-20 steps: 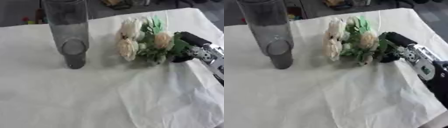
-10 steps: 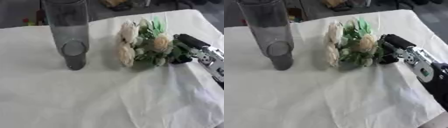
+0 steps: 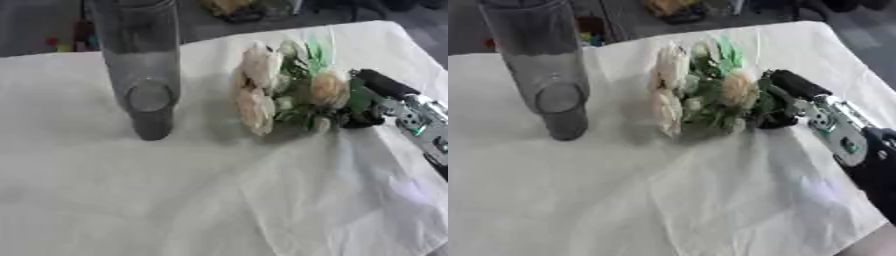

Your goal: Arrange flowers into the vase.

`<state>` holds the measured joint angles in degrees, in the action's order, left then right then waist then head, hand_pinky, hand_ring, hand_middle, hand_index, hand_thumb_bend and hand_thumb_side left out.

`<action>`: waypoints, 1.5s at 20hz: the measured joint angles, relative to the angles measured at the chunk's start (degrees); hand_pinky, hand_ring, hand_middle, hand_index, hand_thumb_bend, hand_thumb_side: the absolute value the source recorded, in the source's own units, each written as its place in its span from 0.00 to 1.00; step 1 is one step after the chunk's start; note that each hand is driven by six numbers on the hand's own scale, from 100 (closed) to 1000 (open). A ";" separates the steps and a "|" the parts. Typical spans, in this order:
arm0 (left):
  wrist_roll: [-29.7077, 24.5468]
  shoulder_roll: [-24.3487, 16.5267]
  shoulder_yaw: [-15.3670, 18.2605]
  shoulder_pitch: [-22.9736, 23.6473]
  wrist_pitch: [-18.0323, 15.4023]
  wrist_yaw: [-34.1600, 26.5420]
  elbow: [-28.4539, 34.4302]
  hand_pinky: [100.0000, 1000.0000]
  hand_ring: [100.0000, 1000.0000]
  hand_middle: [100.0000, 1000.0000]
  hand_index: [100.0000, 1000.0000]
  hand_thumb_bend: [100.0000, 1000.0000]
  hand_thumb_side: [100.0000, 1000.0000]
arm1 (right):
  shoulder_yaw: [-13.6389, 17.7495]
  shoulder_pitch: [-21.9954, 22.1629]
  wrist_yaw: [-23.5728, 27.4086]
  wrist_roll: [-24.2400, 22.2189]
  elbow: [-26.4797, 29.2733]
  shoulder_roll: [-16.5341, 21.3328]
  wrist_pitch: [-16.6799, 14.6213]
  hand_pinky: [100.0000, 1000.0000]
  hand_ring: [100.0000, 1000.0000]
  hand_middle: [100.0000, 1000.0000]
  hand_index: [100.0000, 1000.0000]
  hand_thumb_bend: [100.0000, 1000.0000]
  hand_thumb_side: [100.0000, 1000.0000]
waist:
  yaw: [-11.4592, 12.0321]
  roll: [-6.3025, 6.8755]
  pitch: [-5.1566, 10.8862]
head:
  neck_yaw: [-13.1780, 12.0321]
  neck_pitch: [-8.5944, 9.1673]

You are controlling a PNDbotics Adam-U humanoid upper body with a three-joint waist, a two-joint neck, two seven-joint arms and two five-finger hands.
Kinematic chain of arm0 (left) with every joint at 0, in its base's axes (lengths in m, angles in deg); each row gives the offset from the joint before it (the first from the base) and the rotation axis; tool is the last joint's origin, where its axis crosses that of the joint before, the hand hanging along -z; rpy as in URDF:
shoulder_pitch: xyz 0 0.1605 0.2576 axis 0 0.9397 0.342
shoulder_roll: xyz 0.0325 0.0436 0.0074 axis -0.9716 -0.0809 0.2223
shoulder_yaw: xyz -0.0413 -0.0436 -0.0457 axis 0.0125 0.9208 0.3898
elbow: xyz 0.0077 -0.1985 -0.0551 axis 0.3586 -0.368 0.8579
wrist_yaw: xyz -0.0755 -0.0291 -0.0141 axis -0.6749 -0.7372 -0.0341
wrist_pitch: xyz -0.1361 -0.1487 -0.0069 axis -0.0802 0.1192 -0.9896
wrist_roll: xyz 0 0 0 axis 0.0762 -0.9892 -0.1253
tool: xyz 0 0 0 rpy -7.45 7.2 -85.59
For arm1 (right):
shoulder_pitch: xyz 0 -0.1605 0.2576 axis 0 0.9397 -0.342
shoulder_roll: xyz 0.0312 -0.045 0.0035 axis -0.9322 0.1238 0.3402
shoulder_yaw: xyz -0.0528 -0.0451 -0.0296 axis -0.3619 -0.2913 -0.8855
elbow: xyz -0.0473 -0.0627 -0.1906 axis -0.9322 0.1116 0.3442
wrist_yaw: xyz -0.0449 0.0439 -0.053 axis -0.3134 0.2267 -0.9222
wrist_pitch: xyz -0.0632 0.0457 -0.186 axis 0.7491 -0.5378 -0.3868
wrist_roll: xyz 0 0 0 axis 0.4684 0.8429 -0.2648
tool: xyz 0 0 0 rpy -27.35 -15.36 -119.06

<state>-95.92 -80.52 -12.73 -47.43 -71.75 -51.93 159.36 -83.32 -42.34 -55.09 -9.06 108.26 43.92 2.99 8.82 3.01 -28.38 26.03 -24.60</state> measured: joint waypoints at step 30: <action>0.44 -0.07 0.24 0.49 0.52 -0.35 0.00 0.76 0.75 0.84 0.93 0.00 0.80 | 3.08 1.59 18.93 -2.41 6.84 1.95 3.50 0.00 0.00 0.00 0.00 0.46 0.00 | -2.18 0.27 2.14 | -2.14 -1.50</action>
<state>-95.48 -80.59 -12.49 -46.94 -71.23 -52.28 159.36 -80.24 -40.74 -36.17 -11.47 115.10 45.87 6.49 6.64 3.28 -26.24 23.88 -26.11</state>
